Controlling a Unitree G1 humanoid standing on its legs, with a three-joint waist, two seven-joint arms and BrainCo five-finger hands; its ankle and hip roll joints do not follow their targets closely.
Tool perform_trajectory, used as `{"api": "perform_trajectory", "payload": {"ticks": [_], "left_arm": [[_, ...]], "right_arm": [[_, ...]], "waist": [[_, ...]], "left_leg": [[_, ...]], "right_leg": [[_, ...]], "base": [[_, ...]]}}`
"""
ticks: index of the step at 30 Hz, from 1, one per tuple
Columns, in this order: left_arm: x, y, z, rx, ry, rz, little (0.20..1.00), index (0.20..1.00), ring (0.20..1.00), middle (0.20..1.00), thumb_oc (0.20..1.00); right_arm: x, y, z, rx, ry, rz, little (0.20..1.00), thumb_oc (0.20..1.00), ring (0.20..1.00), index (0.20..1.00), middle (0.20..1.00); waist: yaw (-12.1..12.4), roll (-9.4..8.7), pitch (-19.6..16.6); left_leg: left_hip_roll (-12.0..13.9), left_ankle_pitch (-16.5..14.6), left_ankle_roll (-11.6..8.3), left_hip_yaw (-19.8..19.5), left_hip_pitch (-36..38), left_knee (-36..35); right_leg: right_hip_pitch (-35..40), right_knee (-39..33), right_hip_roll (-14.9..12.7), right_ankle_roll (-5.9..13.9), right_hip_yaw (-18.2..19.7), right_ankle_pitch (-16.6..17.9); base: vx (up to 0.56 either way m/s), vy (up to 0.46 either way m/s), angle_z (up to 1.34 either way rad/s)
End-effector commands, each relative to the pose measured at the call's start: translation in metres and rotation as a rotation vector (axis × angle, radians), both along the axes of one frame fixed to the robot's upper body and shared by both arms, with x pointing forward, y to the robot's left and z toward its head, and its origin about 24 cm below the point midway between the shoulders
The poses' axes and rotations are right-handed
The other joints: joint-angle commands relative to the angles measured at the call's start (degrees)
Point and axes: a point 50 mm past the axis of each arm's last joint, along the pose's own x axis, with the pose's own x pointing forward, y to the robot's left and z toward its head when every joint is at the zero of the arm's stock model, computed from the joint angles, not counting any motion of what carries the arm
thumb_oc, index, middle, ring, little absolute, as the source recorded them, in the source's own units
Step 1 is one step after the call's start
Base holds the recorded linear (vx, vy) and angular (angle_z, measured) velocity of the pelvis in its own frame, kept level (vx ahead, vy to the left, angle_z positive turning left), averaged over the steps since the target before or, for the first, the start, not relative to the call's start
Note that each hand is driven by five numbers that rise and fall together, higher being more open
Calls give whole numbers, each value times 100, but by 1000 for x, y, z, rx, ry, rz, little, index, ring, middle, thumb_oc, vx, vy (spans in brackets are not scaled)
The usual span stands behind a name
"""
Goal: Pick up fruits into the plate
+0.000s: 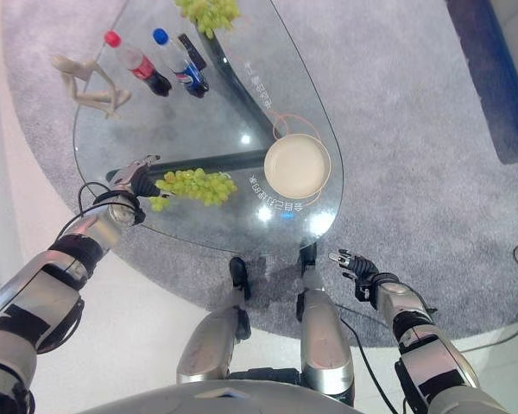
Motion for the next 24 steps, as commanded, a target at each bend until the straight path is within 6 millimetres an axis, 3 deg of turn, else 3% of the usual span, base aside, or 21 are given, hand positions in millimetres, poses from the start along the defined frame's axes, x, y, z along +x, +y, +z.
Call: {"api": "perform_trajectory", "payload": {"ticks": [1, 5, 18, 24], "left_arm": [[2, 32, 30, 173, -50, 133, 1000, 1000, 1000, 1000, 1000], [5, 42, 41, 235, -57, 206, 1000, 1000, 1000, 1000, 1000], [3, 45, 40, 427, -78, 273, 1000, 1000, 1000, 1000, 1000], [6, 37, 34, 528, -22, 233, 1000, 1000, 1000, 1000, 1000]], "right_arm": [[-16, 6, -8, 5, -30, 14, 1000, 1000, 1000, 1000, 1000], [-16, 12, -6, 38, -73, 21, 1000, 1000, 1000, 1000, 1000], [-6, 13, 4, 188, -160, -78, 1000, 1000, 1000, 1000, 1000], [0, 15, 10, 285, -206, -129, 1000, 1000, 1000, 1000, 1000]], "waist": [[-230, -168, -31], [-359, -259, 21], [-472, -395, 21], [-538, -486, 21]], "left_leg": [[-290, -774, 251, 151, -423, 603], [-292, -759, 240, 207, -789, 776], [-321, -736, 213, 176, -1957, 1468], [-320, -826, 225, 111, -2546, 1912]], "right_leg": [[-310, 899, 73, 307, 506, -989], [-696, 1009, 96, 297, 580, -946], [-1874, 1680, 195, 218, 676, -1013], [-2414, 1991, 276, 187, 744, -1041]], "base": [[-51, 51, -16], [-28, 19, -13], [-21, 0, -9], [-25, -10, 0]]}}
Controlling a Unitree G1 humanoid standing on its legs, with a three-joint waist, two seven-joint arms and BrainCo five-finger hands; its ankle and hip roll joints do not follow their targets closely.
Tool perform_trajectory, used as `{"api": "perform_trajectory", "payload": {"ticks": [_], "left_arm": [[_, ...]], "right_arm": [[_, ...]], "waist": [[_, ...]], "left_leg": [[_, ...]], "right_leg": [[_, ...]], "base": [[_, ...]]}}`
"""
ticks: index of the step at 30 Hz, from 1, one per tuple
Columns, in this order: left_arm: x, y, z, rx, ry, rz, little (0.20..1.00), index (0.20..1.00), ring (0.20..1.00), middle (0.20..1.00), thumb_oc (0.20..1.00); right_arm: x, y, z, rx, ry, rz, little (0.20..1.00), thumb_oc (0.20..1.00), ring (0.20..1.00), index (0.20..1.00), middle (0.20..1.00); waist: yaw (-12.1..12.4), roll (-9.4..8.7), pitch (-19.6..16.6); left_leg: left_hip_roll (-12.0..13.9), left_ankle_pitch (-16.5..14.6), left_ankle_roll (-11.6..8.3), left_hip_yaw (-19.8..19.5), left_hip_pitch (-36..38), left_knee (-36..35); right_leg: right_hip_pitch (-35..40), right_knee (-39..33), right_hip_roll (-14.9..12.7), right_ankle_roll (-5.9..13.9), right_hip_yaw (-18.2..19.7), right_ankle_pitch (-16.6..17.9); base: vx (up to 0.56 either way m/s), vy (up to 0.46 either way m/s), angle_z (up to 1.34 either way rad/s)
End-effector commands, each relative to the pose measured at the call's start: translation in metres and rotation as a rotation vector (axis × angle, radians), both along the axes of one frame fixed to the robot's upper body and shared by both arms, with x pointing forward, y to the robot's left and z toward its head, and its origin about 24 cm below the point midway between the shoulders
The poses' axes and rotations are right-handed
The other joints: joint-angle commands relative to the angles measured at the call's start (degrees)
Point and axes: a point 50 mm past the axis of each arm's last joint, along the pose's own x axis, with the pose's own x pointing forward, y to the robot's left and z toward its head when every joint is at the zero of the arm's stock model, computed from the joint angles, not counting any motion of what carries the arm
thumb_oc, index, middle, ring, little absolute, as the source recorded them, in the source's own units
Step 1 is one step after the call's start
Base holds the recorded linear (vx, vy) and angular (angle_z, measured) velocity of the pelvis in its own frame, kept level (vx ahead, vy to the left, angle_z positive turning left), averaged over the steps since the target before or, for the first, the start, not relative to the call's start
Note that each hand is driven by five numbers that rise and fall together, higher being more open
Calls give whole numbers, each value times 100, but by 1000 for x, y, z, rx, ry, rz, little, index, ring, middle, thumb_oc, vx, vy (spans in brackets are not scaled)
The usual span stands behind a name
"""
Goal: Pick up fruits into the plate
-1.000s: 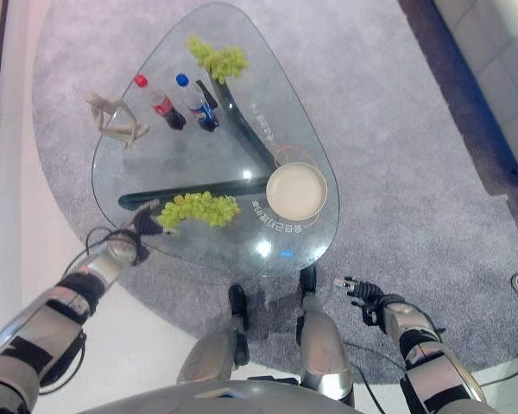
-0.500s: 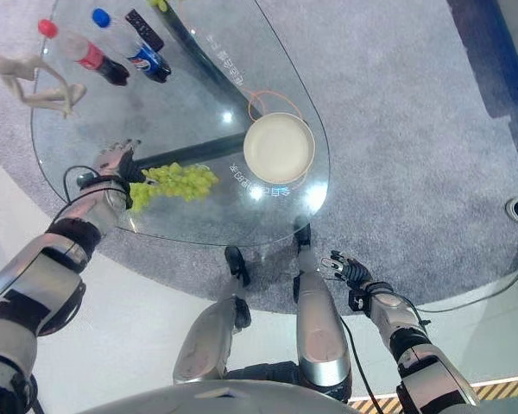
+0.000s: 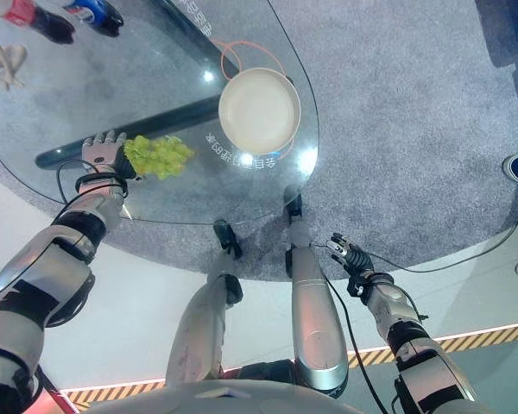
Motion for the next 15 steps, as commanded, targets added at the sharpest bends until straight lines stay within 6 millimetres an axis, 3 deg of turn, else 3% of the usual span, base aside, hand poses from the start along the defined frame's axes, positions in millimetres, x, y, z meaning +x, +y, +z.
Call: {"api": "perform_trajectory", "payload": {"ticks": [1, 9, 10, 11, 15], "left_arm": [[-6, 21, 6, 91, 8, 83, 1000, 1000, 1000, 1000, 1000], [-7, 19, 6, 117, -20, 122, 1000, 1000, 1000, 1000, 1000], [-6, 19, 9, 110, -43, 124, 511, 511, 511, 511, 511], [-6, 18, 10, 106, -60, 128, 200, 200, 200, 200, 200], [-2, 17, 23, 96, -117, 140, 200, 200, 200, 200, 200]], "right_arm": [[-7, 6, -3, 80, -20, -20, 1000, 1000, 1000, 1000, 1000], [3, 12, 8, 180, -92, -20, 1000, 1000, 1000, 1000, 1000], [4, 14, 9, 197, -100, -18, 1000, 1000, 1000, 1000, 1000], [4, 15, 9, 210, -105, -19, 1000, 1000, 1000, 1000, 1000], [4, 20, 9, 257, -116, -13, 1000, 1000, 1000, 1000, 1000]], "waist": [[-59, -211, -191], [-81, -274, -191], [-88, -294, -191], [-92, -305, -191], [-115, -377, -191]], "left_leg": [[-239, -755, 181, -188, -871, 1193], [-241, -763, 181, -233, -1241, 1371], [-234, -771, 178, -234, -1307, 1413], [-232, -767, 177, -234, -1339, 1423], [-225, -778, 173, -246, -1489, 1448]], "right_leg": [[-471, 1158, 328, 123, 228, -1065], [-824, 1334, 375, 104, 221, -1064], [-884, 1364, 379, 104, 217, -1064], [-916, 1375, 389, 102, 210, -1058], [-1052, 1357, 406, 103, 183, -1011]], "base": [[-31, -12, 1], [-28, -5, 1], [-37, -19, -1], [0, 0, 0], [-32, -51, -1]]}}
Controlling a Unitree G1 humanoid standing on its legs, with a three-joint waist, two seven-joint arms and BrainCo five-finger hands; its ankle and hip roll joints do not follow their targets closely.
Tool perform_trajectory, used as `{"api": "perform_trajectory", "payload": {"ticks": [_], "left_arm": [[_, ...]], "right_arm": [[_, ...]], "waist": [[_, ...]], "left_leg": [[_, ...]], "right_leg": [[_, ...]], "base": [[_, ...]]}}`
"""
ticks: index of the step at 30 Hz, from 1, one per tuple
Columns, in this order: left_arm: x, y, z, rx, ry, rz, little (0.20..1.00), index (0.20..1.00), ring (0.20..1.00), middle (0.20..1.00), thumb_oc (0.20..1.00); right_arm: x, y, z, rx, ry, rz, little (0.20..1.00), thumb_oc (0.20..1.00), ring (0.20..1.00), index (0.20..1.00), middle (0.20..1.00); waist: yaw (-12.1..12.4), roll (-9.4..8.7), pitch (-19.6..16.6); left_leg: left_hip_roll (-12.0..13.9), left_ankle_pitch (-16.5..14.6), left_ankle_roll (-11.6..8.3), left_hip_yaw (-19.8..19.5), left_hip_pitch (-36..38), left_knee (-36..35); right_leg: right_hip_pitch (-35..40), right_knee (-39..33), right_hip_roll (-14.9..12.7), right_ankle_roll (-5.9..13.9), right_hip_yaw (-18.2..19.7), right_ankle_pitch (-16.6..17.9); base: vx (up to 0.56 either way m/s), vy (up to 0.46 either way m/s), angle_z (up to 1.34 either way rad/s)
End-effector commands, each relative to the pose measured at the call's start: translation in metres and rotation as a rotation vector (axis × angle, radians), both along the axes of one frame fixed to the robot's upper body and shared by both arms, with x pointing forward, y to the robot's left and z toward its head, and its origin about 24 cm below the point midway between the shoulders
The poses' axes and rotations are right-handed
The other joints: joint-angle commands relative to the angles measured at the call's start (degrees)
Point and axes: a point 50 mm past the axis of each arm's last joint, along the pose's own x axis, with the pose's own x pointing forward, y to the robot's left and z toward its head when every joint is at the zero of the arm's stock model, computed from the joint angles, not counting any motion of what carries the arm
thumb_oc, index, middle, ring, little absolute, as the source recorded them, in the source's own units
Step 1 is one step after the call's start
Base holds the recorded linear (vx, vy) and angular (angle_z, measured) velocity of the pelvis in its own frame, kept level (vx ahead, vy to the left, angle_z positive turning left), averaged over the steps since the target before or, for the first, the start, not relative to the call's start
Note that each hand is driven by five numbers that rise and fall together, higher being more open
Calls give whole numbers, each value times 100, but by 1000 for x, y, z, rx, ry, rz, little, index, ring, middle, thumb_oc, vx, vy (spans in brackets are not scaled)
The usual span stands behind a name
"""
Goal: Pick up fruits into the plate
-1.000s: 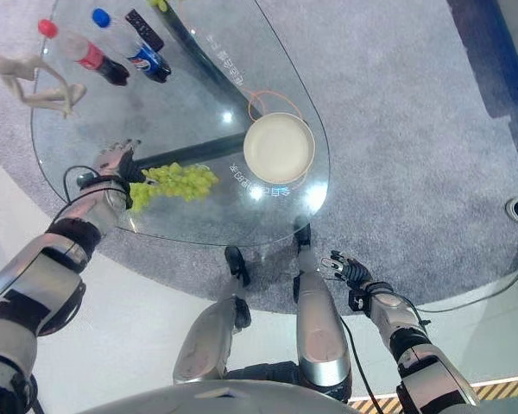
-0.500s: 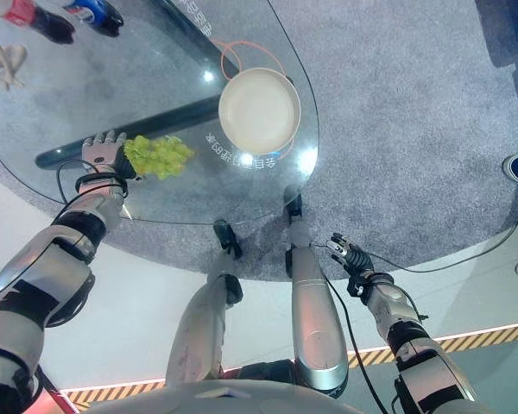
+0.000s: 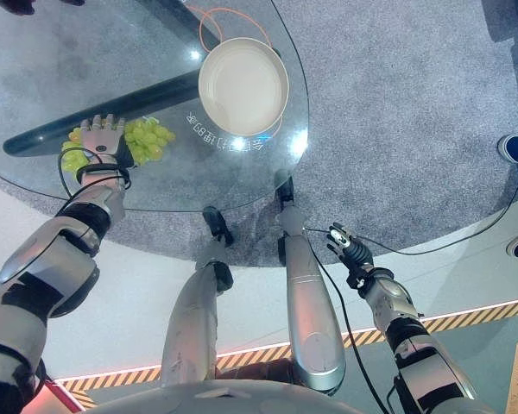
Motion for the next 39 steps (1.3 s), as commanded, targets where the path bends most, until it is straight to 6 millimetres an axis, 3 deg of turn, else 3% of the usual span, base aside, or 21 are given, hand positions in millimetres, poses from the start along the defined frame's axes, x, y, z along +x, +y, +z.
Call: {"api": "perform_trajectory", "payload": {"ticks": [1, 7, 19, 26, 35, 39], "left_arm": [[-9, 20, -6, -6, 5, 94, 200, 200, 200, 200, 200], [-7, 21, 6, 10, -18, 118, 200, 200, 200, 200, 200], [-10, 25, -1, -31, -15, 121, 200, 200, 200, 200, 200], [-7, 16, -9, -268, -93, 52, 200, 200, 200, 200, 200], [-2, -1, -5, -706, -248, -163, 200, 200, 200, 200, 200], [-5, -6, -6, -817, -270, -250, 200, 200, 200, 200, 200]], "right_arm": [[-6, 12, -3, 99, -35, 3, 1000, 1000, 1000, 1000, 1000], [-5, 16, -2, 166, -47, 3, 1000, 1000, 1000, 1000, 1000], [-6, 16, -4, 175, -49, 15, 1000, 1000, 1000, 1000, 1000], [-7, 20, -6, 176, -38, 16, 1000, 1000, 1000, 1000, 1000], [-17, 18, -13, 169, -11, -13, 1000, 1000, 1000, 1000, 1000], [-23, 15, -17, 170, -3, -28, 1000, 1000, 1000, 1000, 1000]], "waist": [[7, -239, -171], [-28, -294, -171], [-36, -288, -171], [25, -214, -171], [188, 5, -171], [267, 73, -171]], "left_leg": [[-287, -598, 143, -190, -614, 738], [-316, -599, 137, -235, -677, 740], [-327, -593, 122, -233, -567, 655], [-344, -557, 146, -240, -342, 532], [-364, -518, 183, -287, 361, 172], [-374, -525, 189, -304, 734, 10]], "right_leg": [[-347, 1000, 412, 48, 136, -957], [-426, 1006, 446, 52, 118, -912], [-345, 967, 463, 53, 130, -918], [-163, 968, 488, 34, 139, -975], [449, 838, 426, 62, 103, -1088], [799, 728, 364, 89, 35, -1108]], "base": [[-25, -55, 3], [-6, -26, 1], [0, 0, 0], [0, 0, 0], [7, 4, 0], [37, 7, 1]]}}
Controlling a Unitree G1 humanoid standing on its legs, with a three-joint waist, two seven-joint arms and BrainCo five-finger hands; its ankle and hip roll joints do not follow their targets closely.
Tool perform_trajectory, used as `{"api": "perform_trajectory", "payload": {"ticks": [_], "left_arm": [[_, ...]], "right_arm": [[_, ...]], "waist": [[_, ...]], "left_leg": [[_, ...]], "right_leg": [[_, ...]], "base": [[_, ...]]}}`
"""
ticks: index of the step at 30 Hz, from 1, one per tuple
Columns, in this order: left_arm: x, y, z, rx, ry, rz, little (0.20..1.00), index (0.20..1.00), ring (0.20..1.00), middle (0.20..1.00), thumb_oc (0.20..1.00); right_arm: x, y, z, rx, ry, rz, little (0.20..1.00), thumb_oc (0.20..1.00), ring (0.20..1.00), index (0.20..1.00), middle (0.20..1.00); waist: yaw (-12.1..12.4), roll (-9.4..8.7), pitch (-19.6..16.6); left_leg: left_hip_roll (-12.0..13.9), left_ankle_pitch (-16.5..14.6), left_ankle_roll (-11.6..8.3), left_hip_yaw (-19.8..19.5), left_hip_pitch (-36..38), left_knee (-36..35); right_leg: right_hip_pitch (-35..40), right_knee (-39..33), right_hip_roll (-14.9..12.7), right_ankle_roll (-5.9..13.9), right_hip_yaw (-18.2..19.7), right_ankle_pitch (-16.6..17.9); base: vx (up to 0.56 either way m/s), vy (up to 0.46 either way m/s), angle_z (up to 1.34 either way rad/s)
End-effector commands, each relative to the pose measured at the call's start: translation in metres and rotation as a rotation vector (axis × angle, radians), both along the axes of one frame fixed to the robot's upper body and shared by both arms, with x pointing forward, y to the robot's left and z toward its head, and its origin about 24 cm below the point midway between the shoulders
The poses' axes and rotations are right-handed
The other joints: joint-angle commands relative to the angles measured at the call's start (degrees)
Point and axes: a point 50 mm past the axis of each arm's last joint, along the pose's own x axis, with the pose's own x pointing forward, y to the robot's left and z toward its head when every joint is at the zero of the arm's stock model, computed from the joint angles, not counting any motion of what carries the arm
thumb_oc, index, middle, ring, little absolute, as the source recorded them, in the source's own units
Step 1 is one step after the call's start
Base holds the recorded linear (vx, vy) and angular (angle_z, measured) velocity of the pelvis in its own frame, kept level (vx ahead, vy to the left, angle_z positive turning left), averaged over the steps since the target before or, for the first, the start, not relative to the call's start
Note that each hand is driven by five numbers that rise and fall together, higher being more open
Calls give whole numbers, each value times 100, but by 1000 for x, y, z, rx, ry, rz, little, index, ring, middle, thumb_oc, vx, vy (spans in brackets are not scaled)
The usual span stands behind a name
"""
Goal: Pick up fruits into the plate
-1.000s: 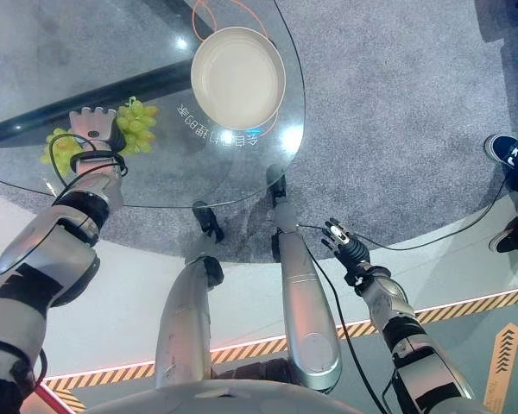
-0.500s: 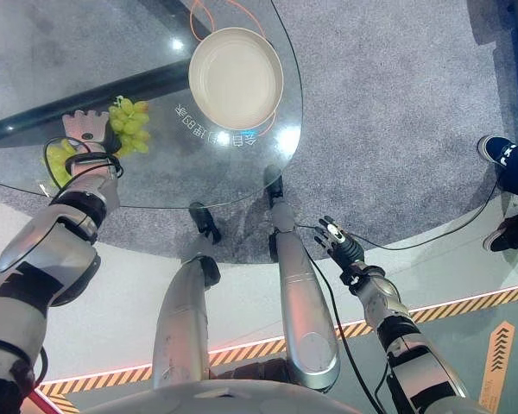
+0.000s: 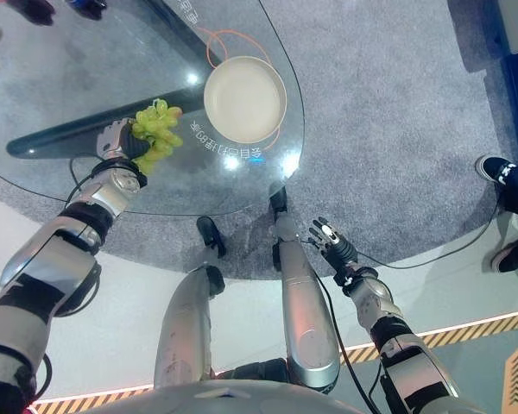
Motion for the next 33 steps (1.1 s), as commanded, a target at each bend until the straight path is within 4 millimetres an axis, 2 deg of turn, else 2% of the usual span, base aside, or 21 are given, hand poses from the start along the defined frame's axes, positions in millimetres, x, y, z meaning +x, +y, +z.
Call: {"api": "perform_trajectory", "payload": {"ticks": [1, 5, 7, 11, 16, 17, 19, 25, 29, 30, 33], "left_arm": [[-9, 18, 7, -144, -90, -10, 200, 200, 200, 200, 200], [-15, 12, 2, -291, -110, -96, 200, 200, 200, 200, 200], [-19, 11, -1, -306, -110, -120, 200, 200, 200, 200, 200], [-24, 5, -5, -351, -109, -192, 200, 200, 200, 200, 200], [-39, -7, -9, -500, -66, -376, 200, 200, 200, 200, 200], [-45, -13, -12, -554, -26, -456, 200, 200, 200, 200, 200], [-47, -14, -12, -568, -14, -480, 200, 200, 200, 200, 200], [-82, -34, -33, -689, 192, -717, 200, 200, 200, 200, 200], [-98, -40, -40, -710, 352, -825, 200, 200, 200, 200, 200], [-98, -40, -40, -711, 358, -830, 200, 200, 200, 200, 200], [-102, -47, -39, -724, 468, -918, 200, 200, 200, 200, 200]], "right_arm": [[-21, -10, -11, 11, 23, -62, 1000, 1000, 1000, 1000, 1000], [-26, -9, -13, 11, 24, -70, 1000, 1000, 1000, 1000, 1000], [-27, -8, -13, 17, 17, -70, 1000, 1000, 1000, 1000, 1000], [-32, -6, -16, 10, 31, -70, 1000, 1000, 1000, 1000, 1000], [-41, -4, -14, -36, -8, -36, 1000, 1000, 1000, 1000, 1000], [-40, -2, -7, -52, -53, -21, 1000, 1000, 1000, 1000, 1000], [-39, -1, -3, -52, -79, -16, 1000, 1000, 1000, 1000, 1000], [-30, 21, 49, -106, -329, 176, 1000, 1000, 1000, 1000, 1000], [-25, 21, 74, -178, -377, 365, 1000, 1000, 1000, 1000, 1000], [-25, 21, 75, -180, -377, 370, 1000, 1000, 1000, 1000, 1000], [-14, 19, 95, -235, -394, 502, 1000, 1000, 1000, 1000, 1000]], "waist": [[123, 286, -145], [198, 345, -146], [214, 364, -147], [259, 415, -330], [333, 480, -651], [356, 480, -765], [369, 473, -822], [482, 332, -1534], [627, 285, -2097], [630, 284, -2107], [748, 255, -2390]], "left_leg": [[-406, -420, 216, -191, 220, -169], [-401, -441, 223, -189, 728, -368], [-393, -453, 223, -180, 923, -427], [-384, -462, 217, -173, 1198, -584], [-347, -405, 176, -138, 1692, -933], [-359, -415, 168, -141, 1908, -1038], [-361, -403, 162, -138, 1945, -1067], [-398, -518, 203, -69, 2623, -1176], [-412, -589, 240, -77, 3025, -1235], [-413, -592, 241, -79, 3050, -1241], [-433, -645, 254, -83, 3348, -1340]], "right_leg": [[176, 685, 340, 79, 72, -1100], [657, 565, 266, 108, 6, -1141], [838, 540, 245, 119, -7, -1163], [1129, 437, 210, 125, -46, -1207], [1675, 102, 121, 171, -144, -1167], [1929, -28, 81, 202, -191, -1170], [1989, -95, 72, 207, -194, -1139], [2864, -558, -50, 330, -275, -1066], [3334, -685, -82, 369, -346, -1092], [3362, -695, -83, 371, -350, -1094], [3702, -832, -100, 392, -435, -1110]], "base": [[49, 13, 7], [63, 14, 8], [72, 16, 4], [82, 14, 4], [95, 3, 8], [70, -11, 7], [78, -12, 11], [132, -30, 5], [195, -37, 5], [150, -20, 5], [111, -11, 13]]}}
